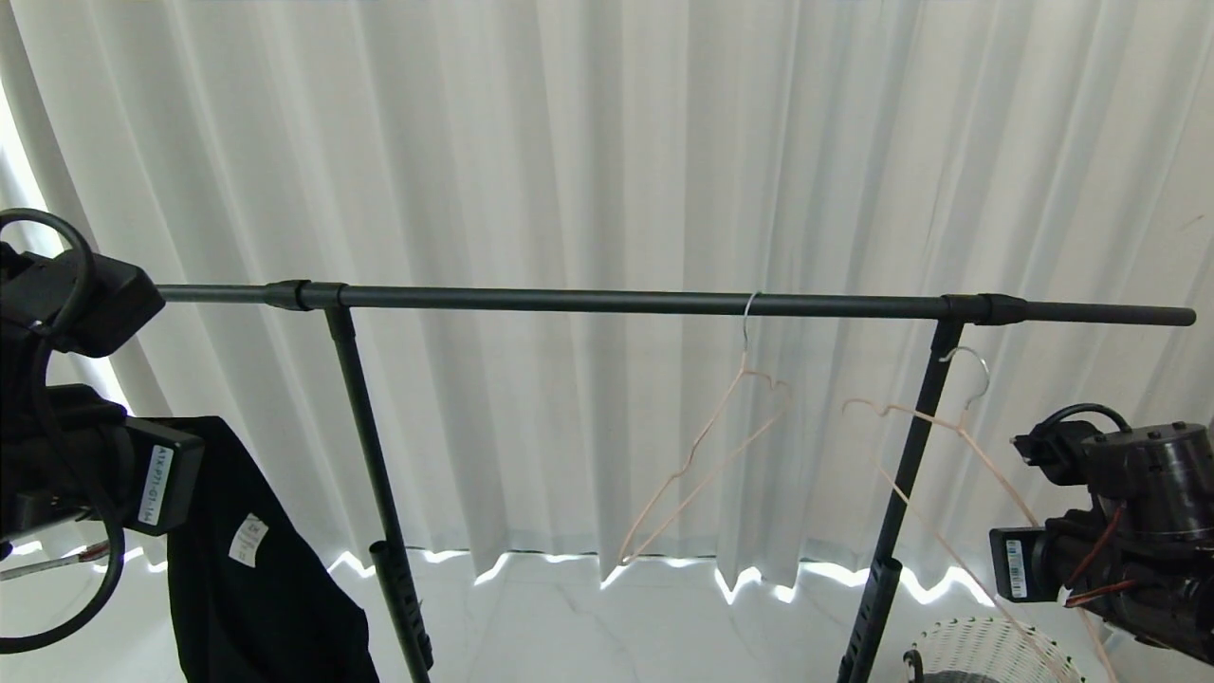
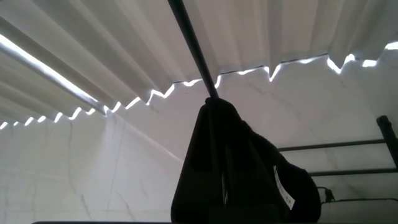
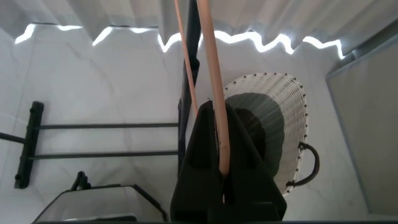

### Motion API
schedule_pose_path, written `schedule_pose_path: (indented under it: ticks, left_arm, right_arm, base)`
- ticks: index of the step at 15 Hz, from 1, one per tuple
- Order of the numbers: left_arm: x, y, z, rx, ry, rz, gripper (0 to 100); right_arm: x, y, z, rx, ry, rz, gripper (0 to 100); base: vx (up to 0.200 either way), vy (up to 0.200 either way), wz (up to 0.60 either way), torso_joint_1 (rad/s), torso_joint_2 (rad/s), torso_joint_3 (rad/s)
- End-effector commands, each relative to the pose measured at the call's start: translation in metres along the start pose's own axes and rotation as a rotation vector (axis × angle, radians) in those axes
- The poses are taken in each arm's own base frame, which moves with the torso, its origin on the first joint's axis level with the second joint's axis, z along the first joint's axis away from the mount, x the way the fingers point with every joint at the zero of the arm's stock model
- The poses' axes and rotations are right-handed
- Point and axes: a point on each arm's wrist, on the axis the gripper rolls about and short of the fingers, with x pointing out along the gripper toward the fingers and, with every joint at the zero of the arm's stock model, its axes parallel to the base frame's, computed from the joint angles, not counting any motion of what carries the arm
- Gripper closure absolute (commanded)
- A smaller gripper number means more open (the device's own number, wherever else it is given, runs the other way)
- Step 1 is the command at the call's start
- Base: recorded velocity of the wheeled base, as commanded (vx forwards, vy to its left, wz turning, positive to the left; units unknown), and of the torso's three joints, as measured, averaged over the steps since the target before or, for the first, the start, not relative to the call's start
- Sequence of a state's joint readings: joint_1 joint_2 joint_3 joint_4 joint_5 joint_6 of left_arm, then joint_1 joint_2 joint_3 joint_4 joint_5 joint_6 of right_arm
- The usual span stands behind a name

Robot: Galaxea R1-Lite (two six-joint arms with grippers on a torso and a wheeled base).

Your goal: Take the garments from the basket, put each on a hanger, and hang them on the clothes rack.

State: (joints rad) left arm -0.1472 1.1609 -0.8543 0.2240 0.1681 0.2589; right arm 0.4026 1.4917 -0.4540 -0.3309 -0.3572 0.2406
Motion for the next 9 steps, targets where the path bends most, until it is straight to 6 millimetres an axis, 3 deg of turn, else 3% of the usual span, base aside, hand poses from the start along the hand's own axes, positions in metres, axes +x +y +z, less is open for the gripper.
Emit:
schedule_pose_path:
  ticks: [1,7,9]
  left_arm:
    - [-0.001,0.0,0.0,0.0,-0.003,0.001,100]
    - [0.0,0.0,-0.001,0.001,0.005,-0.001,100]
    - [0.0,-0.001,-0.004,0.002,0.011,-0.002,100]
  right_arm:
    - [0.005,0.003,-0.003,-0.012,0.015,0.002,100]
    - [-0.003,0.004,-0.014,-0.035,0.01,-0.002,100]
    - [-0.007,0.003,-0.013,-0.032,-0.004,0.002,100]
  base:
    - [0.0,0.0,0.0,0.0,0.0,0.0]
    - [0.0,0.0,0.0,0.0,0.0,0.0]
    - [-0.2,0.0,0.0,0.005,0.0,0.002]
